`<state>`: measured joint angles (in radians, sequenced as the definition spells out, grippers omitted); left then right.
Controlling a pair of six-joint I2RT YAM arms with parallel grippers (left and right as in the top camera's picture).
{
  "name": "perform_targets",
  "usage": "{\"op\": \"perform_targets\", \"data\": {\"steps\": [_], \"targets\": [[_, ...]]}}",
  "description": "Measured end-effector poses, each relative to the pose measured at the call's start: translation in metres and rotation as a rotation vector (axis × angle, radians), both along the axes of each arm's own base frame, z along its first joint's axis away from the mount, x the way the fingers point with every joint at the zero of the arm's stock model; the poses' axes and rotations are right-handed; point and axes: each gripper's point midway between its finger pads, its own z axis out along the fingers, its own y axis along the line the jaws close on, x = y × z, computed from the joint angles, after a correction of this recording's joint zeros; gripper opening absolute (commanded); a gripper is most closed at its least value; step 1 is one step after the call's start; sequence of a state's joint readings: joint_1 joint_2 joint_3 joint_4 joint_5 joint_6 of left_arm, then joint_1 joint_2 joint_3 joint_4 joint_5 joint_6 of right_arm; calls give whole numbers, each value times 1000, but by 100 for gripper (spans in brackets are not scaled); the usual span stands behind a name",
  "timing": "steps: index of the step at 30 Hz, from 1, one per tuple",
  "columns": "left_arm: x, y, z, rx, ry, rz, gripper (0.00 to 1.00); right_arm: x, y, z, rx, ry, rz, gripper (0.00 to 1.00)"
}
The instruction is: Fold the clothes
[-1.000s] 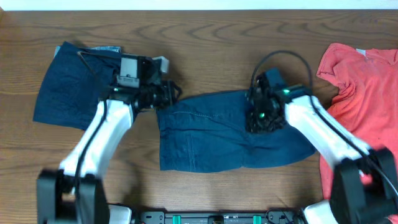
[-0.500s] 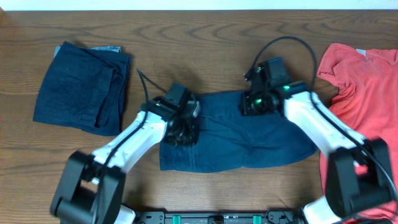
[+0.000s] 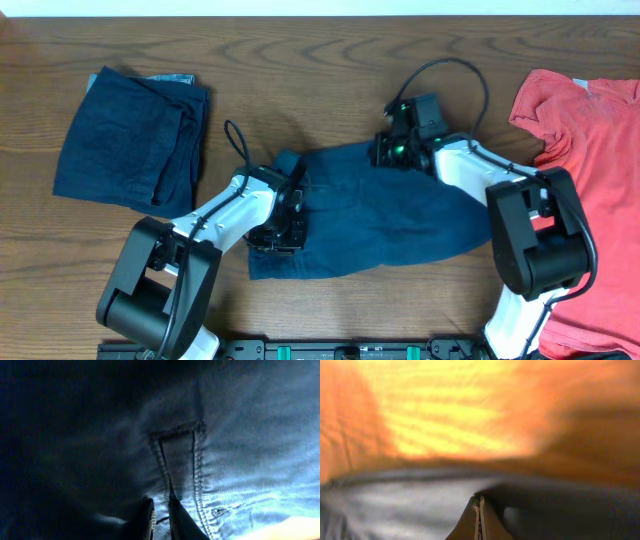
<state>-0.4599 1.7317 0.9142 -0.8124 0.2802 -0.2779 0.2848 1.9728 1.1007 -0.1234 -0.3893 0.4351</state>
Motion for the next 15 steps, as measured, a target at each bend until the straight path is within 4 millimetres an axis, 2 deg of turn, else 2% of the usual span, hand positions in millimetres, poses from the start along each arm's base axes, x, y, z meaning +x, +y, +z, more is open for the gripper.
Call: {"op": "perform_targets", "data": {"steps": [4,6,8,11,13,15], "targets": [[1,4,1,23,-2,2,13,2,-25,-1,-15,34,-36,6],[2,7,3,39,0,5,13,-7,-36,1,-27,69,-22,9],[6,8,10,49,0,8,13,-17,-46,13,-37,87,1,10],[25,0,27,23,-48,11,13,-34,-57,50,-44,70,35,12],[44,-10,45,-18,-122,14,13,-47,-61,81,-48,48,54,11],[67,-22,66,-78,-232,16,13,-68,-64,106,-58,52,73,9]]}}
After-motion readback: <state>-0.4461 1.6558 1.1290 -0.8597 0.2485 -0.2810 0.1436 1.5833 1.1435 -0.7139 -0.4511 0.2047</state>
